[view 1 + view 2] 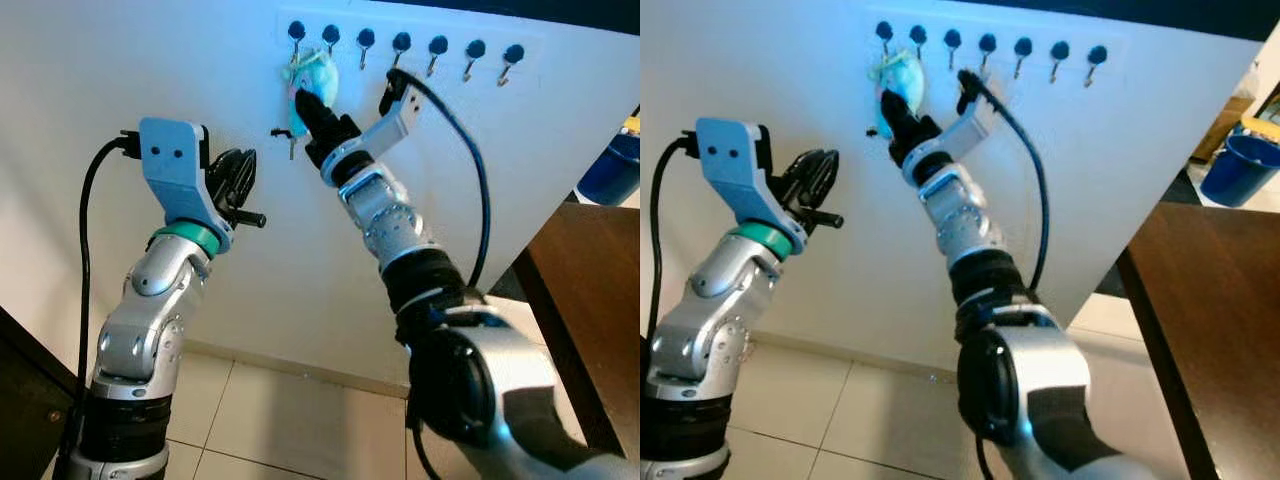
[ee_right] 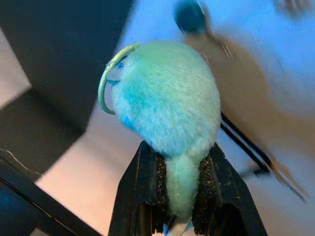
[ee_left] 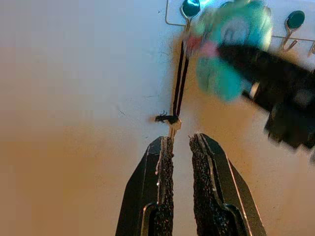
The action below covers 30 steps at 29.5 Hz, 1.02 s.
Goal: Hang keys on a hook
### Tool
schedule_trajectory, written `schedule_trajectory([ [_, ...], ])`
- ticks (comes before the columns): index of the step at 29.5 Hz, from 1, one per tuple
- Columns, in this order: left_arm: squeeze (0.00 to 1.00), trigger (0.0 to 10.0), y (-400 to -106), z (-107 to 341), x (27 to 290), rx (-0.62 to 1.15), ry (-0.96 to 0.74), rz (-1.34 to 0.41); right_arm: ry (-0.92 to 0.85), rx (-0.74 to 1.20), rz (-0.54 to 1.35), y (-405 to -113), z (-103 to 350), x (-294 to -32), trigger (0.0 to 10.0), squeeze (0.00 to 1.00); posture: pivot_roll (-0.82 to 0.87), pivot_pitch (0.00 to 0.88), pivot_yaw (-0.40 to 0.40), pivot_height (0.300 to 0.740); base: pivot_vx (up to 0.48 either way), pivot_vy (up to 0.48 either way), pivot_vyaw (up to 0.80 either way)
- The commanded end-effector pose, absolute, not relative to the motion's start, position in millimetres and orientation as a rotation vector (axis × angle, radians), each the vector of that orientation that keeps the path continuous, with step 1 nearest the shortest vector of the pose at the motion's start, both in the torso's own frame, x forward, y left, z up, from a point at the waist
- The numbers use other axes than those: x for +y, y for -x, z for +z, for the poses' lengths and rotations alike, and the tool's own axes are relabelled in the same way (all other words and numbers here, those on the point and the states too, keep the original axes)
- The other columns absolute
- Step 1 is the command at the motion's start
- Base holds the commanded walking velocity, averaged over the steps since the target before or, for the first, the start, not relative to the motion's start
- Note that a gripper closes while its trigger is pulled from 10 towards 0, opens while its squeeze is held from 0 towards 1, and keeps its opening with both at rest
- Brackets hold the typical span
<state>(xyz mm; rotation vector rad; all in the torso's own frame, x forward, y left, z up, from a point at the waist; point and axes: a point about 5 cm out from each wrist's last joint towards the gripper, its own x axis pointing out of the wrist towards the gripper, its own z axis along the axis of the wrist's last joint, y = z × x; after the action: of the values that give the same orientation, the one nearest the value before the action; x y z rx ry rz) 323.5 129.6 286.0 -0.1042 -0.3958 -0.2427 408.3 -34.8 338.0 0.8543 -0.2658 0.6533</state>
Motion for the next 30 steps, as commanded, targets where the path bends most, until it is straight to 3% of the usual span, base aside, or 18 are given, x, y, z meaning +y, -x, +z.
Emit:
schedule_trajectory([
  [1, 0.0, 10.0, -321, 285, 129, -0.39, 0.104, -0.245, -0.898, -0.258, 0.652, -409, 339, -33, 10.0, 0.0, 0.11, 0.112, 0.063, 0.74, 0.0, 0.0, 0.0],
  [11, 0.0, 10.0, -320, 284, 129, -0.383, 0.102, -0.243, -1.133, -0.156, 0.508, -417, 327, -43, 10.0, 0.0, 0.12, 0.123, 0.064, 0.74, 0.0, 0.0, 0.0],
  [30, 0.0, 10.0, -320, 284, 129, -0.378, 0.101, -0.244, -1.052, -0.006, 0.422, -417, 287, -34, 10.0, 0.0, 0.11, 0.125, 0.071, 0.74, 0.0, 0.0, 0.0],
])
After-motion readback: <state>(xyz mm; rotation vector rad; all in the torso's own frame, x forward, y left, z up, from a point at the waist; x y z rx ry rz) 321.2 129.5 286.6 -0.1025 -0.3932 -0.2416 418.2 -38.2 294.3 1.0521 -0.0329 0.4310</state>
